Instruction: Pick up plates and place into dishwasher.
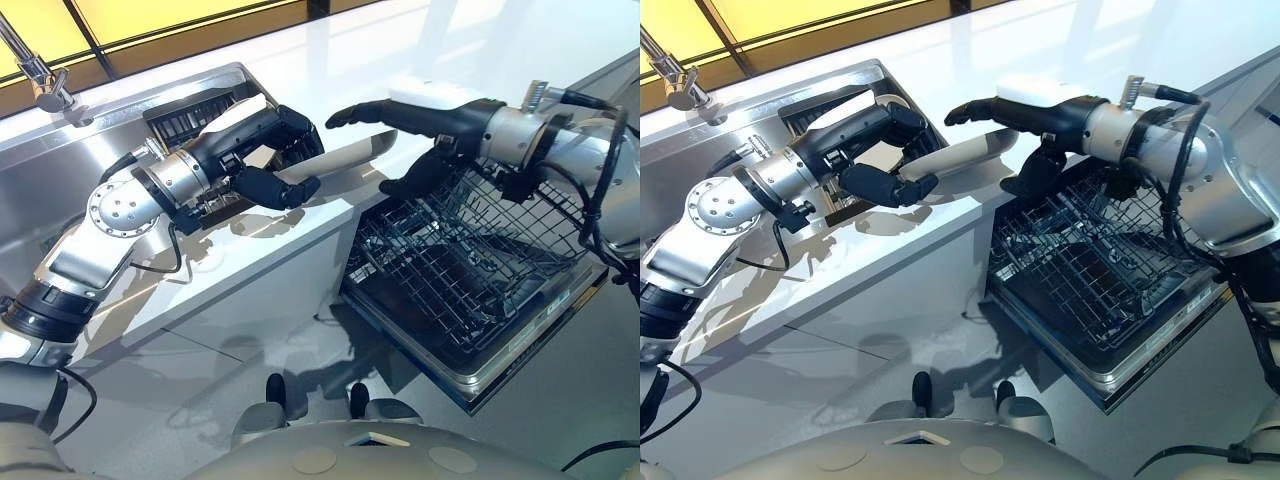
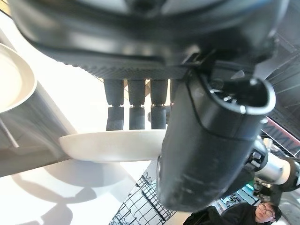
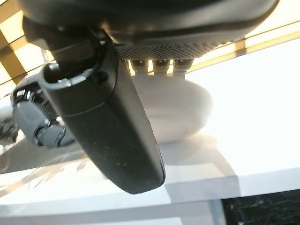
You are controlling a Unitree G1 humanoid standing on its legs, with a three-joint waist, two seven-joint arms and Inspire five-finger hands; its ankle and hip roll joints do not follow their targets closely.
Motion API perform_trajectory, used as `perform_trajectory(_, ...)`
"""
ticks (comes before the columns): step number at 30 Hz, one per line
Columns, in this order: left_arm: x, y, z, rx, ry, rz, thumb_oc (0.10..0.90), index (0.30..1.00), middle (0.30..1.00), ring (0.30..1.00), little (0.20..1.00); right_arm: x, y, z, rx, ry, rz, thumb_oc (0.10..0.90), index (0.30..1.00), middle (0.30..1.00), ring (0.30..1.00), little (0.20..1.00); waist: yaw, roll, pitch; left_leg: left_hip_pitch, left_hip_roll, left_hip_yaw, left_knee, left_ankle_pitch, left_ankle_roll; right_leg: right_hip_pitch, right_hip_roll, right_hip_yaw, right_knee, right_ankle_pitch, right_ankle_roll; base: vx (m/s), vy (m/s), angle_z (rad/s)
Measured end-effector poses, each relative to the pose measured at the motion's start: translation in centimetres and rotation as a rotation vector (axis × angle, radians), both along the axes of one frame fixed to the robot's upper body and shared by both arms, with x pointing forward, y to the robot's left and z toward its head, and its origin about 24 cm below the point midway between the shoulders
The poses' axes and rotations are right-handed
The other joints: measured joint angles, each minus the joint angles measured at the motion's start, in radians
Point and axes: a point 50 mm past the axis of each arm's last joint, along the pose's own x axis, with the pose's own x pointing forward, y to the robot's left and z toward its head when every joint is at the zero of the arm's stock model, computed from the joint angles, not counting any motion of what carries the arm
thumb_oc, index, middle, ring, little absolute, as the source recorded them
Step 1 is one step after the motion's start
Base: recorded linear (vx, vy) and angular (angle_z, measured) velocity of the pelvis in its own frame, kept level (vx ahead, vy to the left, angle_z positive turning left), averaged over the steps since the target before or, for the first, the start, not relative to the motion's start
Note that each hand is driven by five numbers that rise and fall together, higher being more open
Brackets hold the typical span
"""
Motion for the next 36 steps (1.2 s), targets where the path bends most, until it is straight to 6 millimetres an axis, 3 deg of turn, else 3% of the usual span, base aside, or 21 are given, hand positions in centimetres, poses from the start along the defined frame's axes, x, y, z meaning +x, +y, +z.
perform_trajectory(12,-0.1,-0.8,-1.1,0.005,0.040,-0.029,0.100,0.300,0.300,0.300,0.200,0.5,0.9,0.0,0.007,0.013,0.024,0.800,0.900,0.900,0.900,0.900,0.003,-0.002,-0.001,-0.004,0.000,-0.015,0.000,0.009,-0.001,0.003,0.002,0.000,0.000,0.000,0.000,0.00,0.000,0.03)
perform_trajectory(13,-0.1,-0.8,-1.1,0.005,0.042,-0.030,0.100,0.300,0.300,0.300,0.200,0.6,0.9,-0.1,0.010,0.016,0.022,0.679,0.796,0.796,0.796,0.779,0.005,-0.002,-0.001,-0.005,0.000,-0.016,0.000,0.010,-0.001,0.003,0.002,0.000,0.000,0.000,0.000,0.01,0.003,0.04)
perform_trajectory(14,-0.1,-0.9,-1.2,0.004,0.044,-0.032,0.100,0.300,0.300,0.300,0.200,0.6,0.9,-0.1,0.012,0.018,0.021,0.443,0.594,0.594,0.594,0.543,0.008,-0.001,-0.001,-0.006,0.000,-0.017,0.000,0.011,-0.001,0.003,0.003,0.000,0.000,0.000,0.000,0.00,0.000,0.00)
perform_trajectory(15,-0.1,-1.0,-1.3,0.003,0.047,-0.036,0.100,0.300,0.300,0.300,0.200,0.7,0.9,-0.1,0.012,0.019,0.020,0.100,0.300,0.300,0.300,0.200,0.013,-0.001,-0.001,-0.006,0.000,-0.018,0.000,0.011,-0.001,0.003,0.003,0.000,0.000,0.000,0.000,0.00,0.000,0.00)
perform_trajectory(25,0.4,-0.7,-1.6,-0.017,0.069,-0.012,0.100,0.300,0.300,0.300,0.200,1.1,1.0,-0.9,-0.015,0.032,0.014,0.100,0.300,0.300,0.300,0.200,0.016,-0.001,-0.002,-0.018,-0.001,-0.033,0.000,0.019,-0.001,0.002,0.004,0.001,0.000,0.000,0.000,0.01,0.003,0.06)
perform_trajectory(36,0.5,-0.5,-1.6,-0.048,0.091,-0.008,0.100,0.300,0.300,0.300,0.200,0.9,0.9,-0.4,-0.028,-0.036,0.043,0.100,0.300,0.300,0.300,0.200,0.017,-0.001,-0.002,-0.022,-0.003,-0.041,0.000,0.024,0.000,0.002,0.005,0.002,0.000,0.000,0.000,0.01,0.001,0.02)
